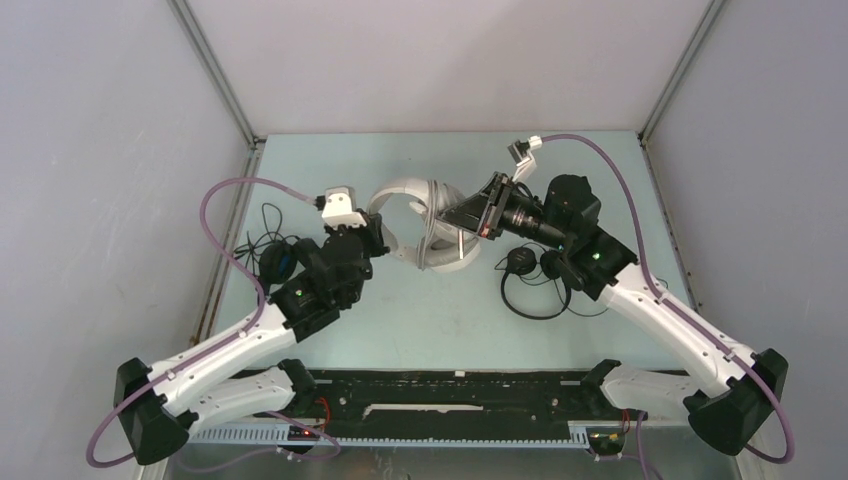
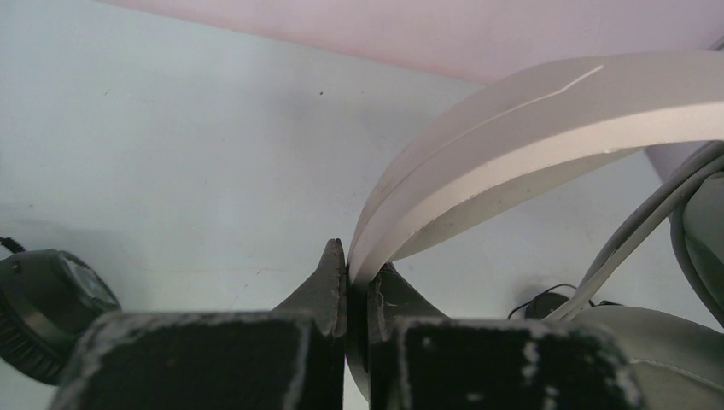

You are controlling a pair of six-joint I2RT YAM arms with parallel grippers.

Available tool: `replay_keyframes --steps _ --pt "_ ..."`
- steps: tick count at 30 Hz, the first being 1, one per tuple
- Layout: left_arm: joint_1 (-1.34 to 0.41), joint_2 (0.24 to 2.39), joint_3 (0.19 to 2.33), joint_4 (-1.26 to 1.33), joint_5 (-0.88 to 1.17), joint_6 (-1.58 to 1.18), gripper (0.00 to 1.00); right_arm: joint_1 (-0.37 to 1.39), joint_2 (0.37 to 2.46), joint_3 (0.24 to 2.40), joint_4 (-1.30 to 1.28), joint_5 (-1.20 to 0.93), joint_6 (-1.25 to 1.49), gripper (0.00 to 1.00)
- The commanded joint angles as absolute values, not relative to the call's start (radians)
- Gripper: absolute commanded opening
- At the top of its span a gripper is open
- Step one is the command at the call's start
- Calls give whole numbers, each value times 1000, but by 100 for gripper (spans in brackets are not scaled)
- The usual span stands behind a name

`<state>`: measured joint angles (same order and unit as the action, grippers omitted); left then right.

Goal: Wrap the headphones
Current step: Wrap the headphones cable around the headphones.

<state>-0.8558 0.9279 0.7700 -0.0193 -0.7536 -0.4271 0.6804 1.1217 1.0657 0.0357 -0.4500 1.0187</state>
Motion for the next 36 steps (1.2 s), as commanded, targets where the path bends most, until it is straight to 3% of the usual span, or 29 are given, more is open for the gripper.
replay_keyframes --steps 1,14,20,31,36 --pt "-835 902 743 252 -833 -463 0 709 1087 1132 -40 -414 938 19" --pt "-835 942 746 325 -855 -431 0 747 1075 1195 -140 -329 844 28" --pt "-835 938 730 345 -875 -429 0 781 1057 1221 -242 -249 776 24" --pt "-834 950 719 366 -877 -427 0 800 1048 1221 -253 -213 762 27" --pt "-833 959 720 371 -876 -437 0 838 1082 1244 -214 -175 766 21"
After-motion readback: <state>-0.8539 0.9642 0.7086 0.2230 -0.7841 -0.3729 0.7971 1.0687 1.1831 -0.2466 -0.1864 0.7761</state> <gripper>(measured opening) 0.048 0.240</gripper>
